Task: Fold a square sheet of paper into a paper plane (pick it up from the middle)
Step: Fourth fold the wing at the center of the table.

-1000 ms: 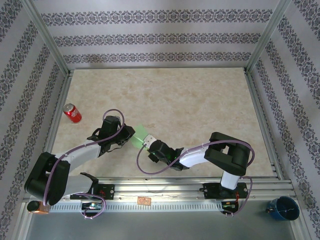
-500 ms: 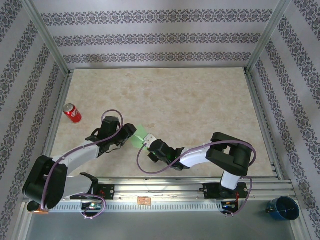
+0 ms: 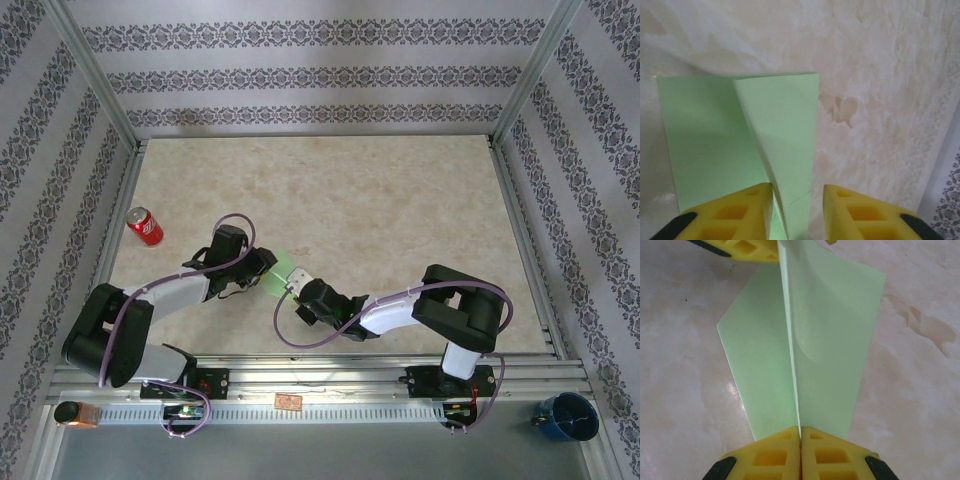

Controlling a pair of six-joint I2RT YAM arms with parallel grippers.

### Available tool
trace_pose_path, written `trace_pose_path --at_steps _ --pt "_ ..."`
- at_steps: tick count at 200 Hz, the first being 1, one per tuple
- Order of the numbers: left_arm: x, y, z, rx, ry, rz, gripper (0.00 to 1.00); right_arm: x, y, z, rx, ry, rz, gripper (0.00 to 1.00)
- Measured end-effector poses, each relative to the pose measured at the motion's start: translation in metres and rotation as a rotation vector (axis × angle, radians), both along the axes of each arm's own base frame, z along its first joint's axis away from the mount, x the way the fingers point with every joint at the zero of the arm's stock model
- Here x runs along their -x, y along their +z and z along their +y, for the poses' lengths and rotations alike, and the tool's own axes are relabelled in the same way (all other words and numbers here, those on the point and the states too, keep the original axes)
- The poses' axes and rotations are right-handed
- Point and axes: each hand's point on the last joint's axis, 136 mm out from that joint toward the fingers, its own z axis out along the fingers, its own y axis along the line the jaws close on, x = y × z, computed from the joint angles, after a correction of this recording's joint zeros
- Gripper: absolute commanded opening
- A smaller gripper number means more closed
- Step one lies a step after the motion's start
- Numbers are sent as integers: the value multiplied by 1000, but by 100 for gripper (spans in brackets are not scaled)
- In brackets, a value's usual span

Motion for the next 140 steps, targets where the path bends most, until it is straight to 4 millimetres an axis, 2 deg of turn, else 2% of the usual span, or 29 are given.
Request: trace_pose_path --at_steps 16,31,54,140 --pt "-1 2 1 -3 5 -10 13 0 0 0 0 -1 0 12" --pt "-3 5 3 -7 7 -23 10 0 1 0 0 0 1 13" --pt "-5 7 5 -11 10 -31 0 0 5 -1 -7 -1 -3 14" --pt "-5 7 6 -9 11 -32 0 5 1 -11 16 -5 6 14"
